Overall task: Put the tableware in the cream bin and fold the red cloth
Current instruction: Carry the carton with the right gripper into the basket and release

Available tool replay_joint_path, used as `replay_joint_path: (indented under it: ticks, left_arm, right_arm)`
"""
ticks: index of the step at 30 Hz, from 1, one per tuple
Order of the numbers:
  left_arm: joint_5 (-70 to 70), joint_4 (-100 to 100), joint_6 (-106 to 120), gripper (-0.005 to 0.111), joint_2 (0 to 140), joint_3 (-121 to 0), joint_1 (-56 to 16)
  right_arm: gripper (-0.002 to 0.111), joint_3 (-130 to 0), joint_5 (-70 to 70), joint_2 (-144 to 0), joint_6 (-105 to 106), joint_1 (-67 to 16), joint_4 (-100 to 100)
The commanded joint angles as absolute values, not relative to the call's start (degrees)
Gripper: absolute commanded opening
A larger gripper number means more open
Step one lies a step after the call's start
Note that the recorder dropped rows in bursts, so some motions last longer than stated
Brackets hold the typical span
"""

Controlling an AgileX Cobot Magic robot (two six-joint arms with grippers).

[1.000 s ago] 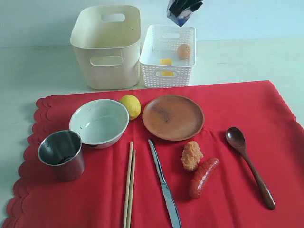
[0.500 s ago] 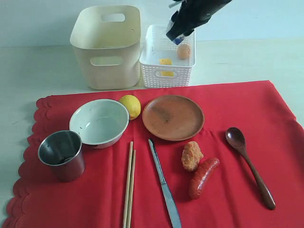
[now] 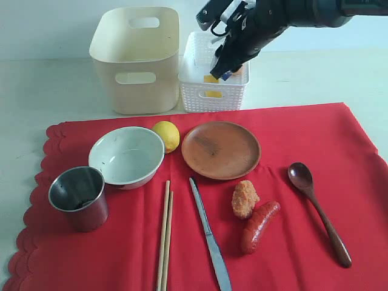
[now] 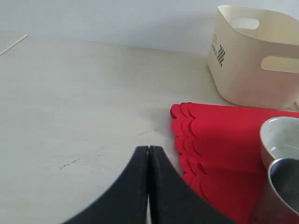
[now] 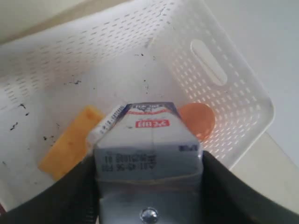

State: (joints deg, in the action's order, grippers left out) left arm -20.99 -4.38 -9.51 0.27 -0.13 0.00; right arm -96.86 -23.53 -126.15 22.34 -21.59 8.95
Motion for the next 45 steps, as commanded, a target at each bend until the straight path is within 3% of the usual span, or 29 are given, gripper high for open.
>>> replay_joint_path:
  ticks: [1, 12, 27, 45]
  left_arm:
    - [-20.4, -4.5, -9.4, 0.0, 0.0, 0.0, 0.0]
    - [-20.4, -4.5, -9.4, 0.0, 0.0, 0.0, 0.0]
    - [-20.4, -4.5, -9.4, 0.0, 0.0, 0.0, 0.0]
    - [-20.4, -4.5, -9.4, 0.0, 0.0, 0.0, 0.0]
  right_arm:
    - [0.0, -97.0, -19.4, -126.8, 22.4, -21.3, 12.3]
    - [0.004, -97.0, -14.9, -129.8, 22.5, -21.3, 14.6]
    - [0.074, -97.0, -15.7, -129.1, 22.5, -21.3, 16.1]
    - [0.077, -97.0, -26.1, -118.5, 16.7, -21.3, 15.0]
